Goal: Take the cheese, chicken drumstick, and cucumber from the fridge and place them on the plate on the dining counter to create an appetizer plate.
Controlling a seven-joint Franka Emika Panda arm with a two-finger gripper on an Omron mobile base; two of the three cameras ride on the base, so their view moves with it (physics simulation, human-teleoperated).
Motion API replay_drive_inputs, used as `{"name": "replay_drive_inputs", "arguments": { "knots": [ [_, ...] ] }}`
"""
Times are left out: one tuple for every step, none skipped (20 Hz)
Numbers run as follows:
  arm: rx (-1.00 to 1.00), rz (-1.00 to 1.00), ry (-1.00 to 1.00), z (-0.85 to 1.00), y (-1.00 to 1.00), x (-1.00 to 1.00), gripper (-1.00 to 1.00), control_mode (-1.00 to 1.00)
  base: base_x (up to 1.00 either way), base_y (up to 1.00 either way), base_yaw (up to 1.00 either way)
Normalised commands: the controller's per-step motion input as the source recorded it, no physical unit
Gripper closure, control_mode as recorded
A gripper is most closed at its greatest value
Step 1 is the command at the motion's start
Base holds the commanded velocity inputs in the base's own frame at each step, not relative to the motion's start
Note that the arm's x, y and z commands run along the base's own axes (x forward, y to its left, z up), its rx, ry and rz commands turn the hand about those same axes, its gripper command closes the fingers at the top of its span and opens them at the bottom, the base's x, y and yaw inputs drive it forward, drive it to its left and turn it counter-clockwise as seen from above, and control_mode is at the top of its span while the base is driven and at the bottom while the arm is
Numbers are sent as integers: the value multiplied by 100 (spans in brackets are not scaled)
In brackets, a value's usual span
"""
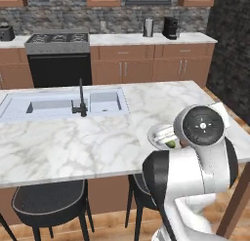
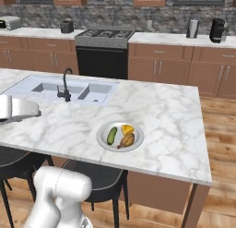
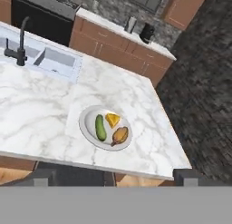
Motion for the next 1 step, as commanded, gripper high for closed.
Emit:
{"name": "replay_drive_inputs", "arguments": {
  "knots": [
    [-21,0,-10,0,100,0,-100,-100,0,0,0]
  ]
}}
